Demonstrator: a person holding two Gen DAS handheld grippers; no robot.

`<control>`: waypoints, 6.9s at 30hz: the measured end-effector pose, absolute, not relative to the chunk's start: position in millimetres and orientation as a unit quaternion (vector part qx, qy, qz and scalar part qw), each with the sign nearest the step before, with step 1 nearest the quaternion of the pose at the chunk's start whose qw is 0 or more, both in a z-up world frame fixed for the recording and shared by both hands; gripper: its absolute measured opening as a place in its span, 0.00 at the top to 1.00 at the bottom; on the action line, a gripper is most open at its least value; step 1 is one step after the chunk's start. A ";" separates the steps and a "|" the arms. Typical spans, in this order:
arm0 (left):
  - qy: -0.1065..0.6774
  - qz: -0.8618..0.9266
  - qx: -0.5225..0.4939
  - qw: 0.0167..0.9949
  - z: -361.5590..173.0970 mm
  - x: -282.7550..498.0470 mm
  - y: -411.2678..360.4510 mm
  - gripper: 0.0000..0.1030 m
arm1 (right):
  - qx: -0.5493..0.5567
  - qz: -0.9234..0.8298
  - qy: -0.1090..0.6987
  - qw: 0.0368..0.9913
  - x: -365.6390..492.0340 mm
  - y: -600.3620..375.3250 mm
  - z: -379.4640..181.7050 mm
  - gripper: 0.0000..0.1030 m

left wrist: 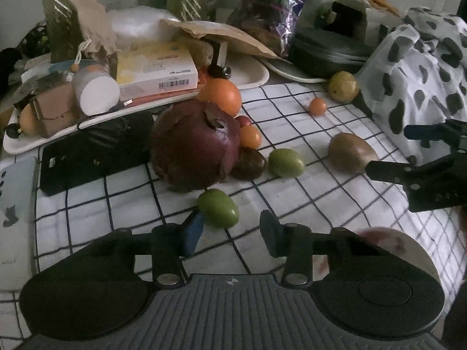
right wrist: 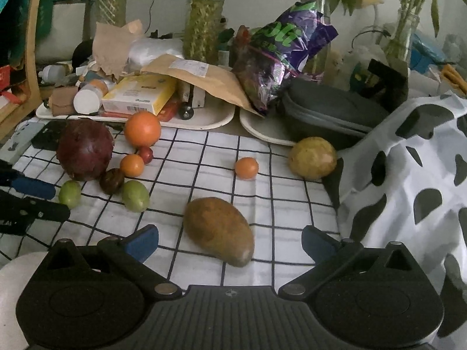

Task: Organize fruits
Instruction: 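Grasp the green fruit with the left tool while the right tool grasps the brown mango, then carry both fruits onto the white plate and open both tools, then withdraw both tools from the plate toward the remaining fruits, then grasp the dragon fruit with the left tool while the right tool grasps a green fruit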

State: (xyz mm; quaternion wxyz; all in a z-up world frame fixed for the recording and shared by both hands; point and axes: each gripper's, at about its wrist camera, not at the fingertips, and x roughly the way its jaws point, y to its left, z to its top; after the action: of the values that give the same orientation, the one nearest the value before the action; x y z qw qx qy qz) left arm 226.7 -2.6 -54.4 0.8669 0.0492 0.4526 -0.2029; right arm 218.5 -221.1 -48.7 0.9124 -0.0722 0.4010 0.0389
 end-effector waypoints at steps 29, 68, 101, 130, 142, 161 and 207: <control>0.472 -0.176 0.055 0.862 -58.8 245.3 -3.2 0.74 | -0.097 0.120 0.441 0.884 254.7 -223.4 -71.9 0.33; 0.434 -0.260 0.036 0.862 -20.3 180.7 -12.1 0.74 | 0.008 0.128 0.397 0.909 199.8 -218.2 -30.5 0.51; 0.444 -0.269 0.087 0.850 -47.7 120.9 -27.9 0.74 | -0.025 0.164 0.458 0.873 126.5 -186.5 -50.7 0.50; 0.426 -0.267 0.148 0.852 -34.9 102.0 -29.7 0.36 | -0.042 0.152 0.404 0.901 103.6 -193.6 -21.6 0.00; 0.409 -0.222 0.140 0.874 -19.6 64.6 -15.8 0.36 | -0.043 0.082 0.411 0.907 75.2 -199.6 -21.4 0.00; 0.404 -0.196 0.107 0.887 -11.6 41.8 -7.6 0.36 | -0.049 0.042 0.434 0.898 56.0 -196.6 -29.3 0.00; 0.368 -0.163 0.110 0.909 -3.1 118.7 7.0 0.36 | -0.077 0.041 0.387 0.918 121.0 -198.7 -29.8 0.00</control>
State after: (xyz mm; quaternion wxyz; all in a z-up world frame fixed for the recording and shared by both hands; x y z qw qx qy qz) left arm 118.7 7.0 -3.1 0.9090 0.1101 0.3675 -0.1631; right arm 121.0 -198.7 -29.8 0.9180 -0.0766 0.3870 0.0413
